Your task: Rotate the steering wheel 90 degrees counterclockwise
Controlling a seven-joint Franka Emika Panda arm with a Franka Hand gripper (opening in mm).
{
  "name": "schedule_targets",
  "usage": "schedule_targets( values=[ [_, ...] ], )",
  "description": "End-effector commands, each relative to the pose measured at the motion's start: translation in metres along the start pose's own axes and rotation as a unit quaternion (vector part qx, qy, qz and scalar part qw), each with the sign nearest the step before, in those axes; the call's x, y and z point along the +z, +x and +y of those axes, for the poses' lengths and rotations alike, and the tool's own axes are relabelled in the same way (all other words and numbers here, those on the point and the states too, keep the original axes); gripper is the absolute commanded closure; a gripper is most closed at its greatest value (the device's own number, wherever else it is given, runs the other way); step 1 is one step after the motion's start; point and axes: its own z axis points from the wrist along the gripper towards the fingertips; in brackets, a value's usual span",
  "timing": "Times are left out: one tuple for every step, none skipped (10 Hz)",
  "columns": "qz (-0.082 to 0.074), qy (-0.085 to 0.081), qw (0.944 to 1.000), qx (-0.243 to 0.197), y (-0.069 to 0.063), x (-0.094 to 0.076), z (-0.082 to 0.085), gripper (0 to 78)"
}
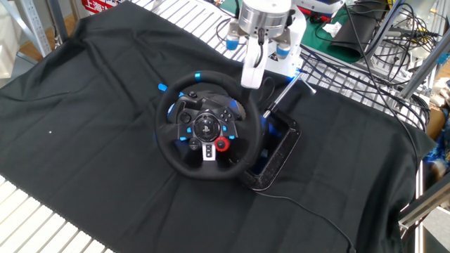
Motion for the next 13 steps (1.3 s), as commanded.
schedule_targets(
  values=[
    [0.001, -0.008, 0.9999, -0.006, -0.007, 0.001, 0.001, 76.4],
    [-0.003, -0.010, 0.9999, -0.005, -0.010, 0.002, 0.002, 76.4],
    [-0.005, -0.011, 0.9999, -0.006, -0.012, 0.003, 0.002, 76.4],
    [-0.005, -0.011, 0.9999, -0.007, -0.012, 0.003, 0.002, 76.4],
    [-0.007, -0.012, 0.9999, -0.008, -0.014, 0.004, 0.002, 76.4],
    [-0.007, -0.012, 0.9998, -0.011, -0.014, 0.003, 0.001, 76.4],
    [-0.008, -0.012, 0.9998, -0.015, -0.014, 0.002, 0.001, 76.4],
    [-0.009, -0.013, 0.9994, -0.029, -0.016, -0.002, -0.001, 76.4],
    [-0.007, -0.014, 0.9993, -0.035, -0.018, -0.005, -0.002, 76.4],
    [-0.007, -0.013, 0.9988, -0.046, -0.018, -0.006, -0.003, 76.4],
    [-0.007, -0.014, 0.9983, -0.057, -0.019, -0.006, -0.003, 76.4],
    [-0.007, -0.014, 0.9981, -0.059, -0.019, -0.006, -0.003, 76.4],
    [-0.008, -0.016, 0.9978, -0.065, -0.021, -0.005, -0.003, 76.4]
  ],
)
